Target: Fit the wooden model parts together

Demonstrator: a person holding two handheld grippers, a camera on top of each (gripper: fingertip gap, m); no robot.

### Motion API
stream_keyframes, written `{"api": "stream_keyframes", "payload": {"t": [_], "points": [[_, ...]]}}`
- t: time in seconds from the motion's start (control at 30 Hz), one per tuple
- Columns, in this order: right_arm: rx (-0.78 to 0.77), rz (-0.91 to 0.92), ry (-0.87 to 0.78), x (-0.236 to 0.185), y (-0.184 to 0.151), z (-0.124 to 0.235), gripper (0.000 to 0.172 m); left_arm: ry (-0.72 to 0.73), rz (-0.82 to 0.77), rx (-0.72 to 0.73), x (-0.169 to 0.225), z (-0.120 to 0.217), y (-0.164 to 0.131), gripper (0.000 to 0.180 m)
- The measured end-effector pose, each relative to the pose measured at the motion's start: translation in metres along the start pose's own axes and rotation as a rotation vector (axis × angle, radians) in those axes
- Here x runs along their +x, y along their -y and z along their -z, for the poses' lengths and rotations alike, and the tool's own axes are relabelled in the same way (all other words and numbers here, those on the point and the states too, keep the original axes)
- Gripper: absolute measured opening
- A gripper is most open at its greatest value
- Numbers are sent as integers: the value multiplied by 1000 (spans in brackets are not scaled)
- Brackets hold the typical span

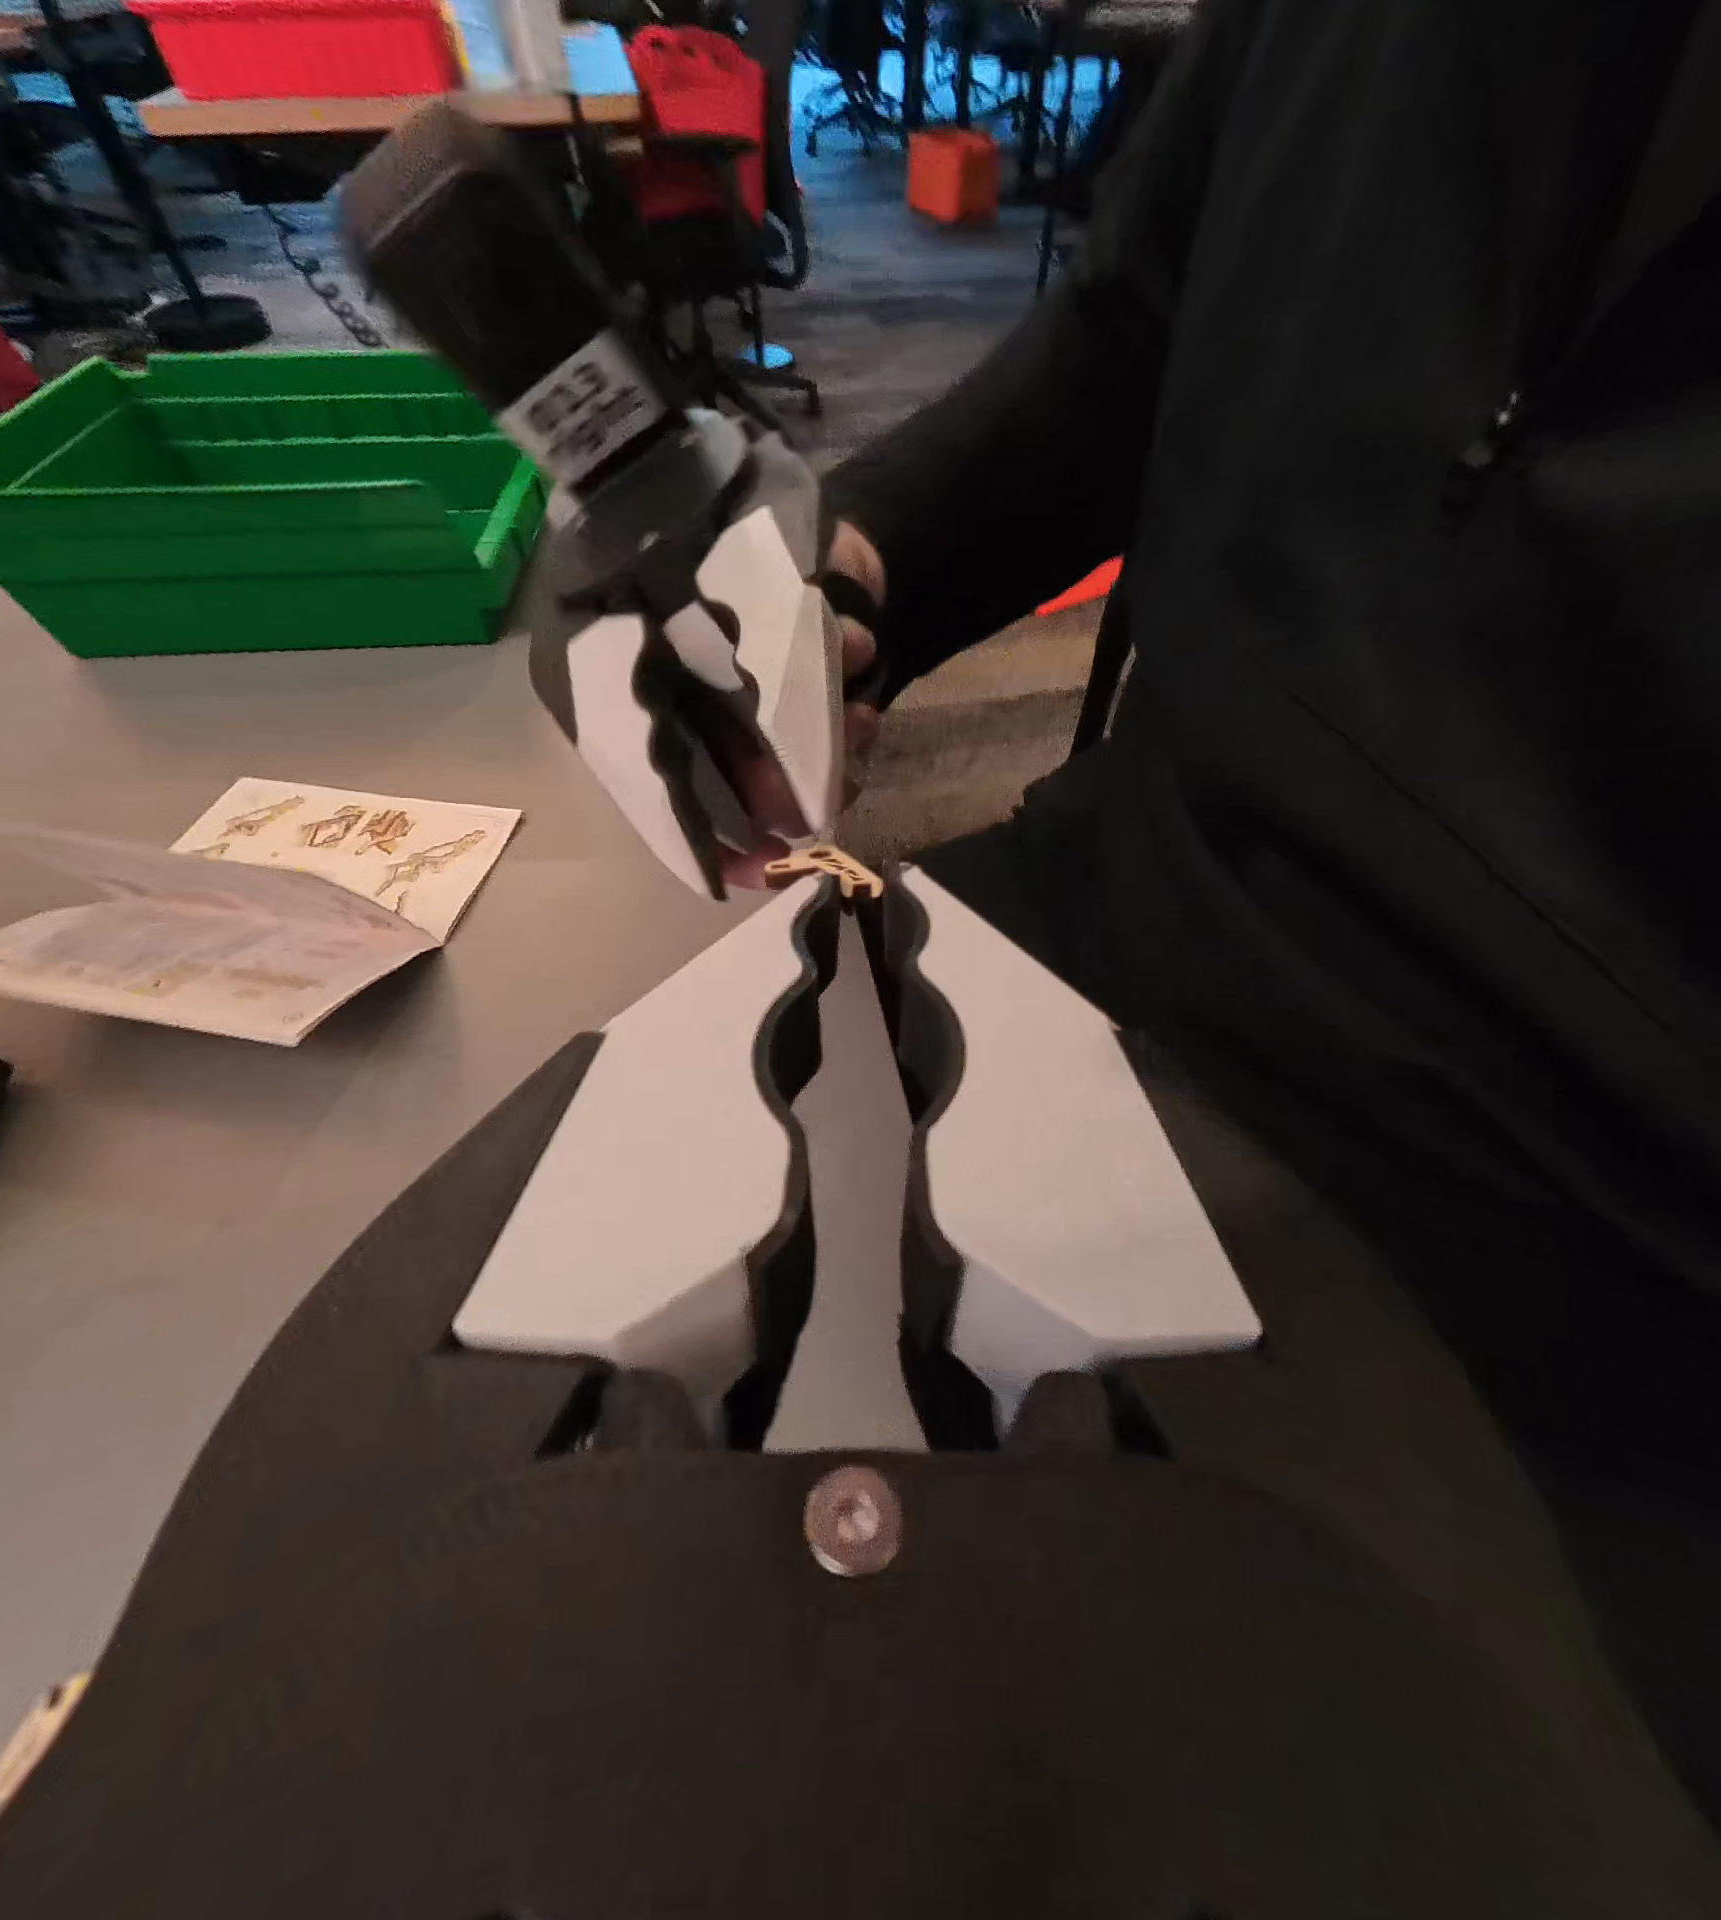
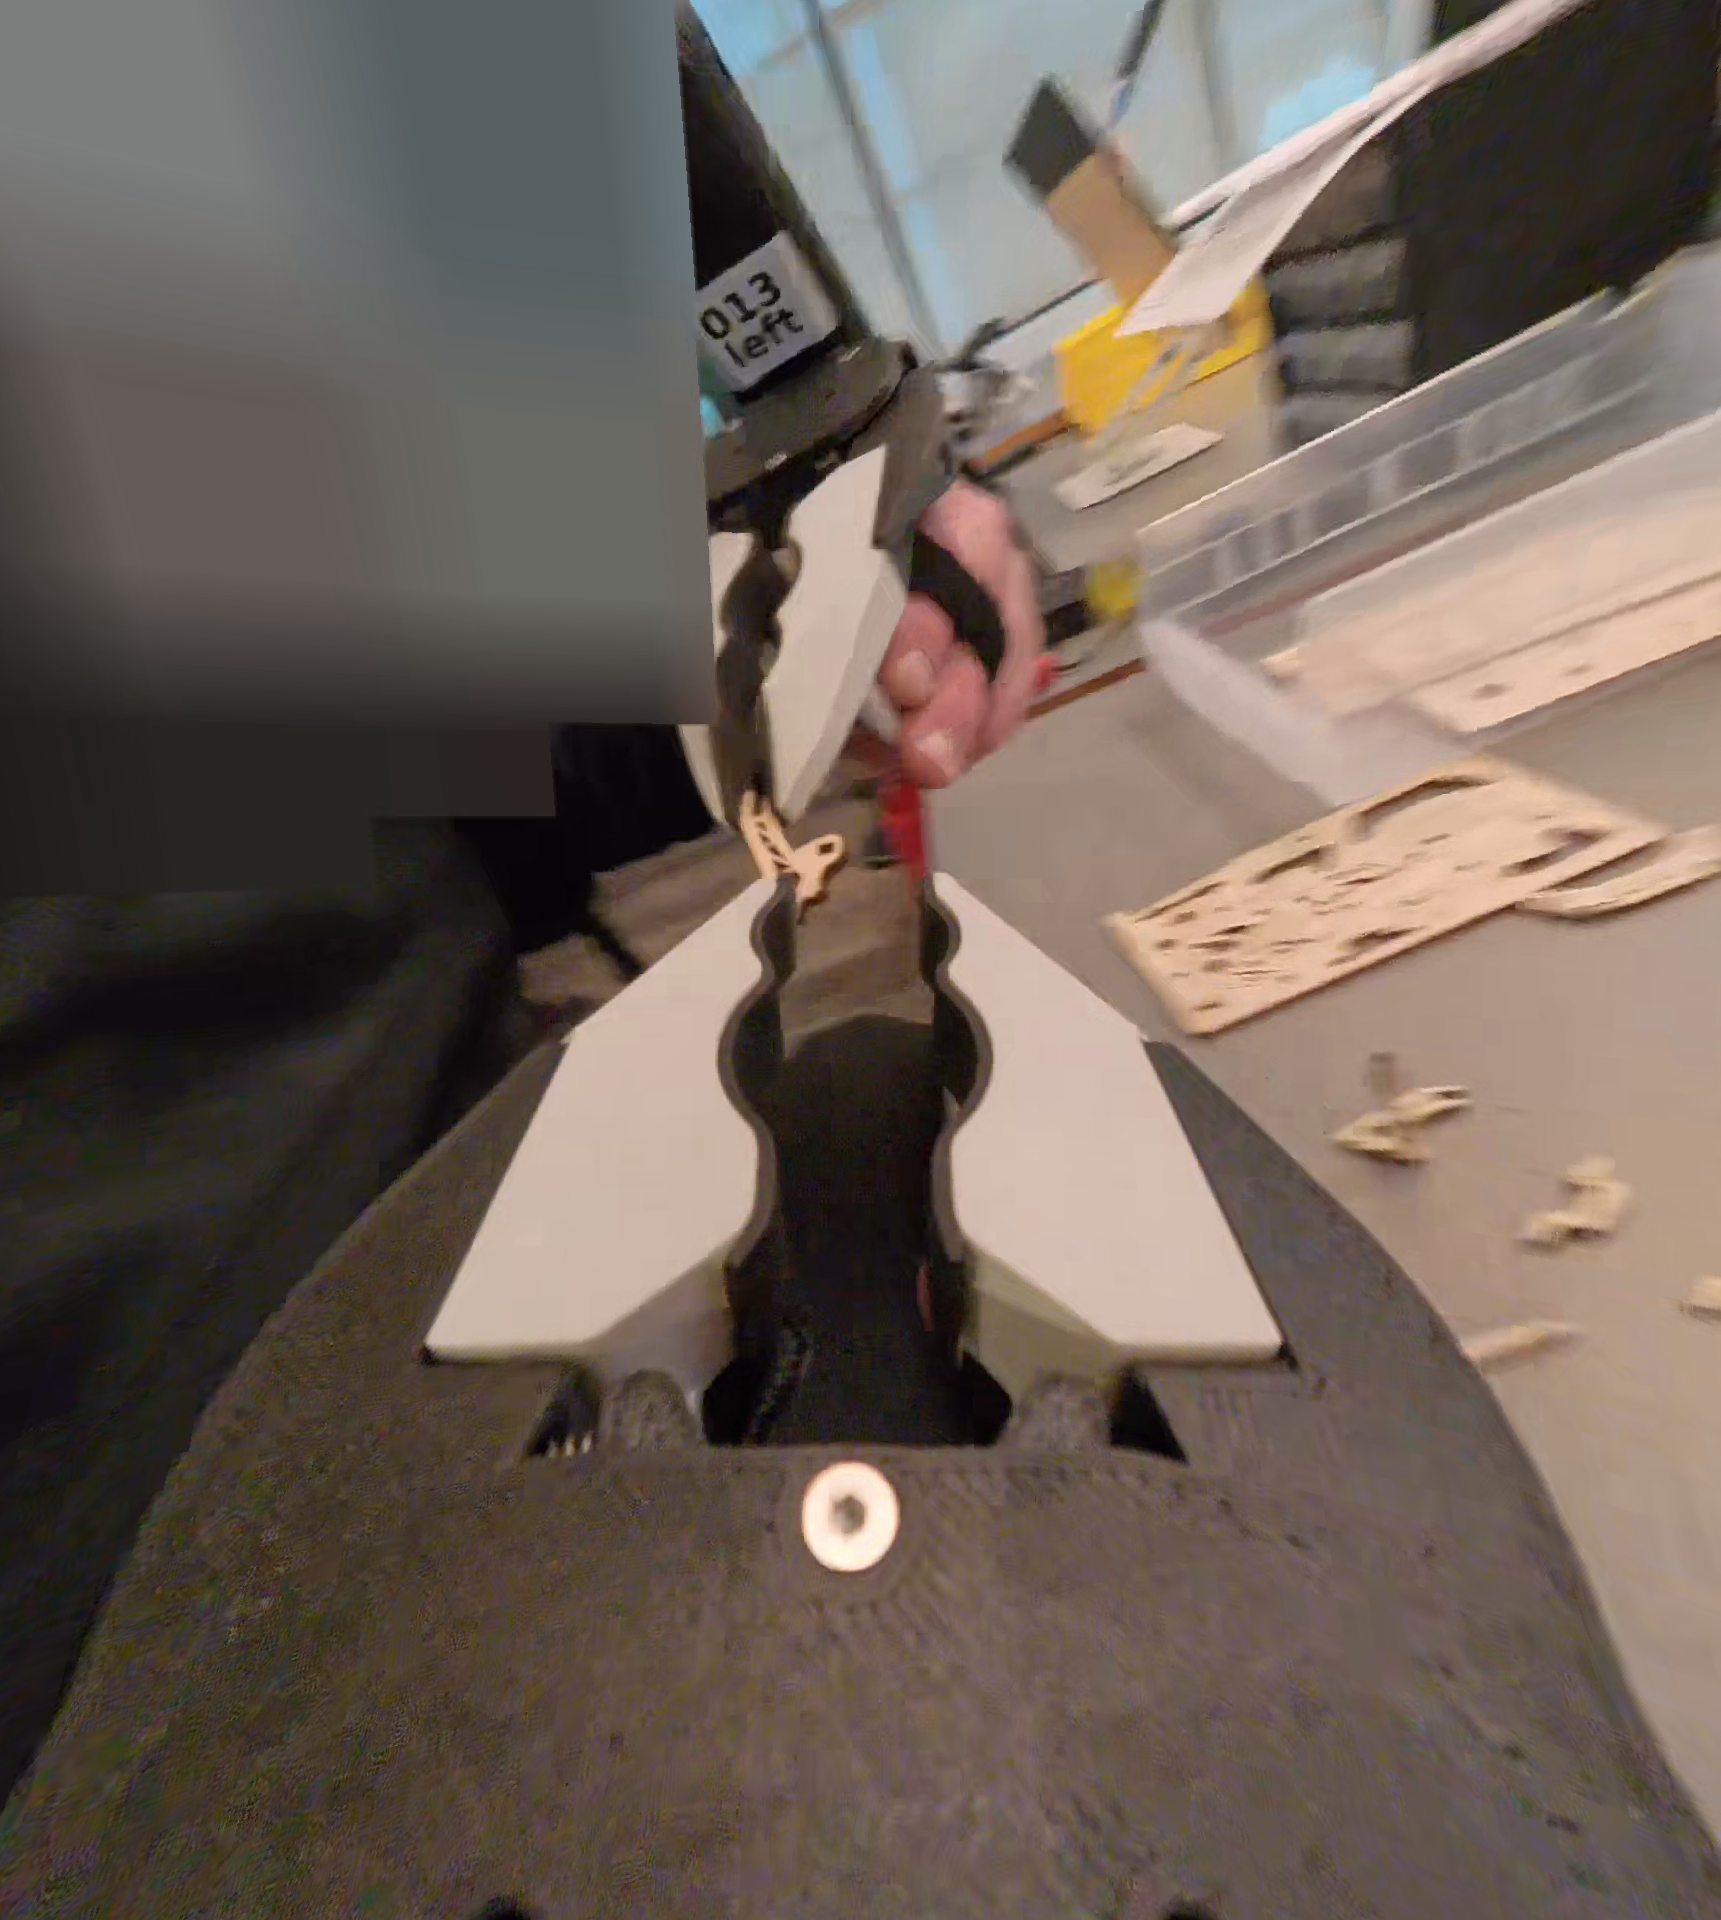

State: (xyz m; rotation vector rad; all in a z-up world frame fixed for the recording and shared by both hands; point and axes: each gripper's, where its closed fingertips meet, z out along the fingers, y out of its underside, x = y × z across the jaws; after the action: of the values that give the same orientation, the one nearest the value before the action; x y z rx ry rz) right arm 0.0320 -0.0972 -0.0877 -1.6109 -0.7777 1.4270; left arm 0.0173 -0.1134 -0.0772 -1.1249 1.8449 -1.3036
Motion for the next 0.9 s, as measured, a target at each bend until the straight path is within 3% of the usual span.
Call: {"api": "stream_keyframes", "payload": {"t": [0.07,0.23,0.33,0.43,0.53,0.7,0.83,0.9], "points": [[18,-156,157,-12,-2,-3,23,-33,-38,-59,4,-3,-4,6],[39,-228,224,-17,-10,-11,8,-88,-98,-100,12,-7,-2,6],[60,-227,197,-11,-10,-7,2,-44,-105,-145,3,-7,-11,4],[76,-216,118,4,-10,3,1,15,-66,-147,-18,-1,-20,23],[83,-196,14,23,-12,18,2,149,-18,-208,-58,9,-48,34],[89,-189,-75,39,-17,38,2,322,13,-522,-112,8,-139,39],[88,-188,-102,44,-23,45,2,282,-21,-696,-116,-4,-181,40],[94,-193,-101,45,-24,46,2,260,-21,-670,-118,-10,-181,37]]}}
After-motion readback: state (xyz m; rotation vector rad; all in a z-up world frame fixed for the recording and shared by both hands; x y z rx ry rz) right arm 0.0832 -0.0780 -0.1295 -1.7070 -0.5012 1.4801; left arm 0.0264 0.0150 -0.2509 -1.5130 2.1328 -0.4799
